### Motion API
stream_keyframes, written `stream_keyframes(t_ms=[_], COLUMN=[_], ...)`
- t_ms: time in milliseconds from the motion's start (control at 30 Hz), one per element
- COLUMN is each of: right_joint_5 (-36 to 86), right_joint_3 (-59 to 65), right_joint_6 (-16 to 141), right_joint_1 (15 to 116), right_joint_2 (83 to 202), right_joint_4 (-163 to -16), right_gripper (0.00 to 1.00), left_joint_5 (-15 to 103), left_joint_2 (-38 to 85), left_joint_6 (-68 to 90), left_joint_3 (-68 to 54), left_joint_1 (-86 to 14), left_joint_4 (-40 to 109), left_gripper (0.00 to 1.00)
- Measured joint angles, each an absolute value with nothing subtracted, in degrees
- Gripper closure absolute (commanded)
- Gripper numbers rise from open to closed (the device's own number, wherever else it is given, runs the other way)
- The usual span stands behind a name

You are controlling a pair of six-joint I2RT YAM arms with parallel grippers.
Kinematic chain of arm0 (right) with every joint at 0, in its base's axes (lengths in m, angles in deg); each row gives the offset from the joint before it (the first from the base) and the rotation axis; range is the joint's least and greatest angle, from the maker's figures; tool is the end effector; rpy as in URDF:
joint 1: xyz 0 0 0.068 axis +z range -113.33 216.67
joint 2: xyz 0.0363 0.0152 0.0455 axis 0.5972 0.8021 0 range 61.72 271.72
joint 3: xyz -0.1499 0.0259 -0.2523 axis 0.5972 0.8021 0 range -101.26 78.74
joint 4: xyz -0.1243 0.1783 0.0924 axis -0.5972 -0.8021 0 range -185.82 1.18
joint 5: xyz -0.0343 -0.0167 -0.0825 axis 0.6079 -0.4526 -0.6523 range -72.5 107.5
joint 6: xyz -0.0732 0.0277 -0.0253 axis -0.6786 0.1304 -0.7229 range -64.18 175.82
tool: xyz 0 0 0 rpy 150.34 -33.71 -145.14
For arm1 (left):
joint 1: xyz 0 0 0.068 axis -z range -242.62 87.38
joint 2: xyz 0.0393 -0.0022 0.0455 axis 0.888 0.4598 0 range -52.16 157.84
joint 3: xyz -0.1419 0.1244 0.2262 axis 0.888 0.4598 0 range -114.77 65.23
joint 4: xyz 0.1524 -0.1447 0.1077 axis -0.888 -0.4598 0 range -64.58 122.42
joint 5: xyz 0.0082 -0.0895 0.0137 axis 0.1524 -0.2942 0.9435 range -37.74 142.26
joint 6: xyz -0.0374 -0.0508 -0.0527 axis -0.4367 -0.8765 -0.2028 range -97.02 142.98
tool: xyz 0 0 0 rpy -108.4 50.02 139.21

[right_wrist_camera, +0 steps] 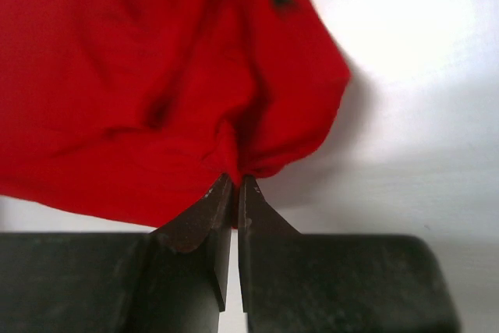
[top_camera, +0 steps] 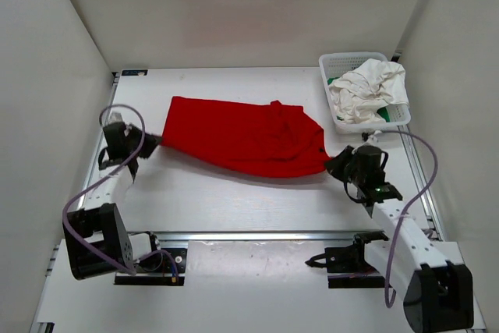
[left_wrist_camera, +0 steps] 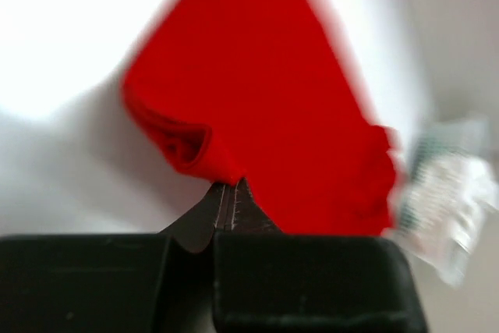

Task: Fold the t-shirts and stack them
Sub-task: Fold the flattened tshirt in 1/3 of the way

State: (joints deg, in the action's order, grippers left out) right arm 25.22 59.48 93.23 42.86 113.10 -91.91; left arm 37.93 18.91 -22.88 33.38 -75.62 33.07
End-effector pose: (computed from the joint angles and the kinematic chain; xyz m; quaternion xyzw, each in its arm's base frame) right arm 0.1739 0.0286 0.1888 0.2085 0.8615 0.2260 0.4041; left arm 0.2435 0.0380 0.2039 -0.3921 0.8052 -0.2296 0.3811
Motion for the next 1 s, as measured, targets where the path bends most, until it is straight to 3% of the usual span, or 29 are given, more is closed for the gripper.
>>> stream_keyframes(t_ms=[233, 533, 667, 767, 1000], right_joint_5=[21.4, 13.6, 13.4, 20.4, 28.9], right_joint_3=[35.0, -6.1, -13.6, -14.0, -18.1], right_joint_6=[88.0, 80.2, 77.6, 78.0, 76.9], right_joint_1=[43.5, 54.4, 55.7, 47.5, 43.7], right_joint_2=[105.7, 115.4, 120.5, 125.3, 151.2], right_joint_4=[-107.6, -118.9, -118.6, -115.6, -113.5], right_gripper=[1.0, 1.0, 1.0, 1.0, 1.0], left_joint_5=[26.1, 8.7, 8.0, 9.7, 15.6], left_joint_2=[16.7, 17.8, 18.9, 20.7, 33.1], left_joint_6=[-26.3, -52.7, -53.9, -50.7, -43.1], left_joint_3=[14.9, 3.5, -3.1, -5.5, -1.2], left_joint_1=[-73.8, -80.3, -80.5, -79.6, -76.7], left_joint_4=[35.1, 56.0, 56.2, 54.7, 48.7], left_gripper=[1.0, 1.0, 1.0, 1.0, 1.0])
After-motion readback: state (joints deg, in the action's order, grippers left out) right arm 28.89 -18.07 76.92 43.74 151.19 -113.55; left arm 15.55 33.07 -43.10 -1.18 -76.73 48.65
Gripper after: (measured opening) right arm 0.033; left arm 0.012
